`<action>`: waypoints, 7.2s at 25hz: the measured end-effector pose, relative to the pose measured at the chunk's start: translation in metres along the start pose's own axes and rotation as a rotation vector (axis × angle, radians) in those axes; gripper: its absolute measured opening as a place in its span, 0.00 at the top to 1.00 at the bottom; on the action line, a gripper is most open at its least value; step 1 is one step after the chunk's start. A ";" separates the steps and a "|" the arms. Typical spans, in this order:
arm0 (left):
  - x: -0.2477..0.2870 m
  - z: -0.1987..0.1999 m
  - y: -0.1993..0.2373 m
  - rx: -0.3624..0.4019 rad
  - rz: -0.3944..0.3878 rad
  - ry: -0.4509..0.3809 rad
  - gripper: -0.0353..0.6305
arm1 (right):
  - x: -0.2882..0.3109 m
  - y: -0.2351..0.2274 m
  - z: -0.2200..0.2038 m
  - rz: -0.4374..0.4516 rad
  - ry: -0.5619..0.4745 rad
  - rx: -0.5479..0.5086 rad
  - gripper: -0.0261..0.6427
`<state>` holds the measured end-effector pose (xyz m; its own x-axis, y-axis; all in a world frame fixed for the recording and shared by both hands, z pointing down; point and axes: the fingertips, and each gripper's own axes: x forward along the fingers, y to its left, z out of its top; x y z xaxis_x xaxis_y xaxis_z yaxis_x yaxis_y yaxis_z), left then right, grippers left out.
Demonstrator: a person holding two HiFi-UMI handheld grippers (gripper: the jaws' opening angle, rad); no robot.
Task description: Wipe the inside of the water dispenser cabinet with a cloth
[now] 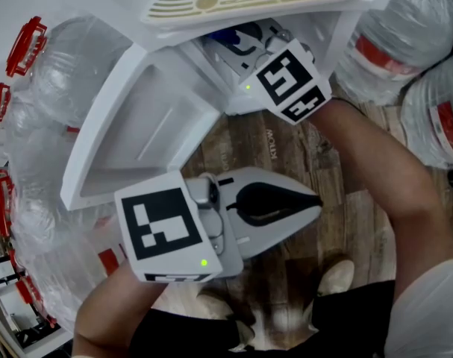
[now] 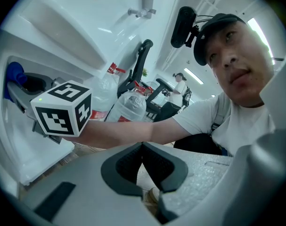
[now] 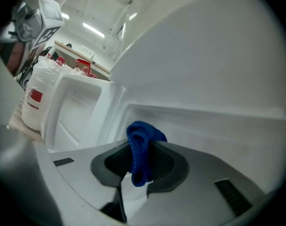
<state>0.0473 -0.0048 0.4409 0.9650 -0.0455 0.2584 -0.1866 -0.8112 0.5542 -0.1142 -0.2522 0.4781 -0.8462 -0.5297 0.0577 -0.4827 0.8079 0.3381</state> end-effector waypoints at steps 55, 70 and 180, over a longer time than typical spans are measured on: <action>-0.008 0.020 -0.032 0.089 -0.109 -0.061 0.95 | -0.066 -0.076 -0.044 -0.396 0.161 0.161 0.83; -0.021 0.016 -0.032 0.081 -0.119 -0.067 0.95 | -0.066 -0.120 -0.069 -0.658 0.234 0.285 0.84; -0.010 0.003 -0.035 0.075 -0.128 -0.031 0.95 | -0.120 -0.045 -0.227 -0.696 0.609 0.498 0.84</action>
<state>0.0449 0.0218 0.4163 0.9854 0.0444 0.1644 -0.0484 -0.8525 0.5204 0.0608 -0.2835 0.6691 -0.1562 -0.8470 0.5081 -0.9744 0.2165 0.0613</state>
